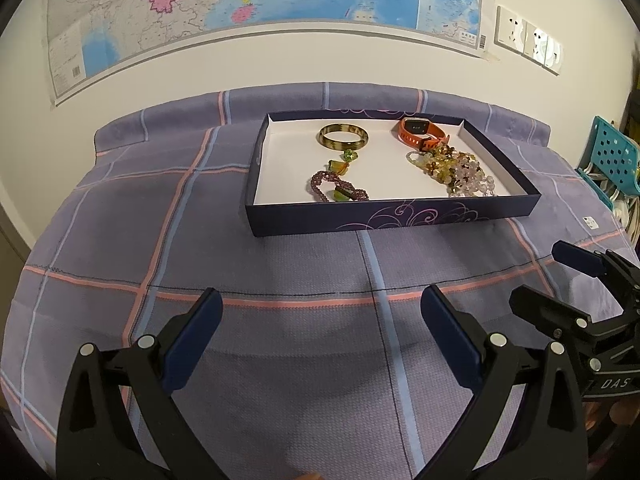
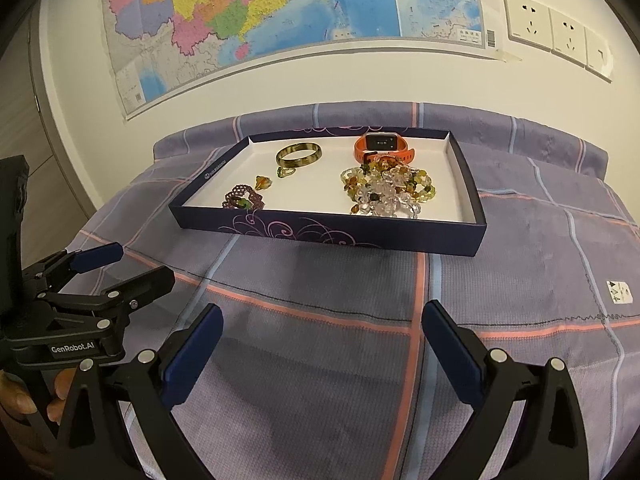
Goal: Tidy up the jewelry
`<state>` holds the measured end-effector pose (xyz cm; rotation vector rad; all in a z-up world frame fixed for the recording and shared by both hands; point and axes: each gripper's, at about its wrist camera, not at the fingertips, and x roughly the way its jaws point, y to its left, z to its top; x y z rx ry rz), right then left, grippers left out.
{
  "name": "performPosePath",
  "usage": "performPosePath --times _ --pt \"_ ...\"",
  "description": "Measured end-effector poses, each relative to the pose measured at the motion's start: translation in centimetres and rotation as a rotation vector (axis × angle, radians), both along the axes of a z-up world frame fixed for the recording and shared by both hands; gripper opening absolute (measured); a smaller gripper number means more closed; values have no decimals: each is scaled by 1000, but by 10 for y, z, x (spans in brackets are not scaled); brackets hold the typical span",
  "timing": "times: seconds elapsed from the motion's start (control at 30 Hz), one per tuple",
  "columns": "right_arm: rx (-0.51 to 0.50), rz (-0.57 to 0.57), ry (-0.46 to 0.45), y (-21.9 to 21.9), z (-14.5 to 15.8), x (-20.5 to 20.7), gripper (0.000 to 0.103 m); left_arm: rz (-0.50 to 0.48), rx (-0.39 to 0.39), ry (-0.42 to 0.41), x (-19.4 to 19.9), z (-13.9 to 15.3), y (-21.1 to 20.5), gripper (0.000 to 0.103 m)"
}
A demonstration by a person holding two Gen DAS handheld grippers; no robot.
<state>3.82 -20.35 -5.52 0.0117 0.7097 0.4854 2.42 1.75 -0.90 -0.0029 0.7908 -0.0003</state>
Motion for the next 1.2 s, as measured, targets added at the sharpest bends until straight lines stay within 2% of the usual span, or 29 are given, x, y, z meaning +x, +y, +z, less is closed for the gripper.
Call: performPosePath --times 1.2 --pt "3 -3 25 0 -4 2 96 -2 1 9 -1 -5 -2 98"
